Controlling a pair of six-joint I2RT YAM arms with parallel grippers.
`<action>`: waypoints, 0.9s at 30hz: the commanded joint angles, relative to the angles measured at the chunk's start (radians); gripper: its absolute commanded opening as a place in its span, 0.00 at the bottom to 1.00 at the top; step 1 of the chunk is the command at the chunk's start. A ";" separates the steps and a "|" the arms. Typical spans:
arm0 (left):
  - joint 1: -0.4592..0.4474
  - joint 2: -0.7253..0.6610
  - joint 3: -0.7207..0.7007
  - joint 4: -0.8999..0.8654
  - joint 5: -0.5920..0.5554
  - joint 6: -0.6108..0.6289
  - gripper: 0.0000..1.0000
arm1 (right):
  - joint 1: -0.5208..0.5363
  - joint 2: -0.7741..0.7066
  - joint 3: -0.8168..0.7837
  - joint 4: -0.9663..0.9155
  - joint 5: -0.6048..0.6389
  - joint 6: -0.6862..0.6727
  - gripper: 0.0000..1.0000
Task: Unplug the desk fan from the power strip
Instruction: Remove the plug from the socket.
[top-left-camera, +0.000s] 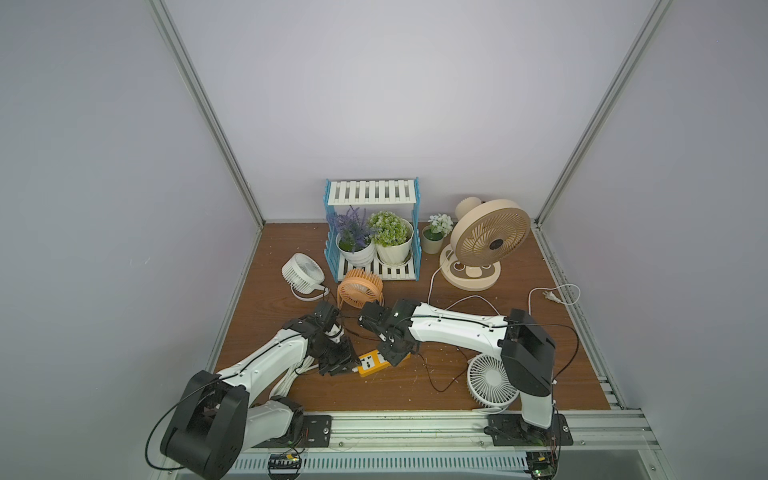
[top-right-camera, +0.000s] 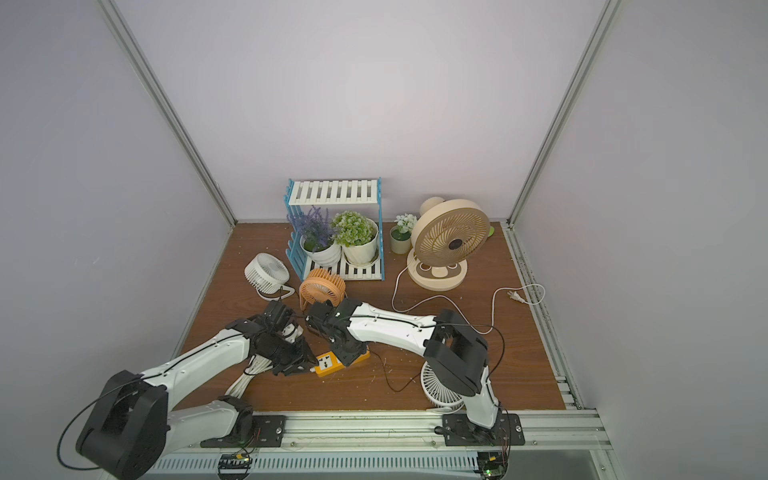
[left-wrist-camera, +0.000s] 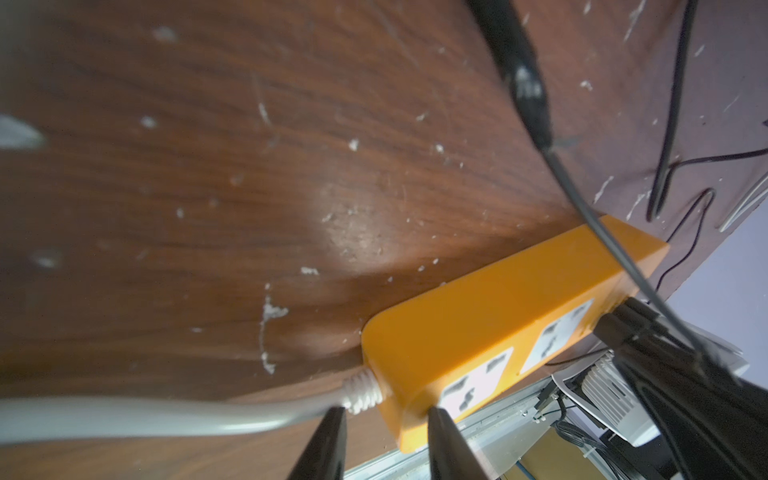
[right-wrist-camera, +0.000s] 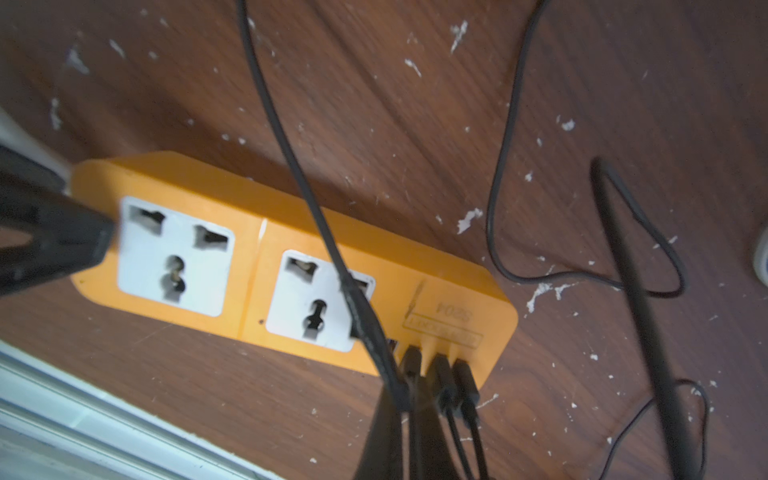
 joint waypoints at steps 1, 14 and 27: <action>-0.022 0.017 0.012 -0.043 -0.034 0.015 0.36 | -0.004 -0.023 -0.003 0.005 0.004 0.002 0.00; -0.058 0.037 0.027 -0.077 -0.094 0.017 0.33 | -0.003 -0.046 -0.016 0.026 -0.007 -0.003 0.00; -0.075 0.054 0.037 -0.094 -0.123 0.018 0.32 | -0.004 -0.070 -0.017 0.031 -0.003 0.004 0.00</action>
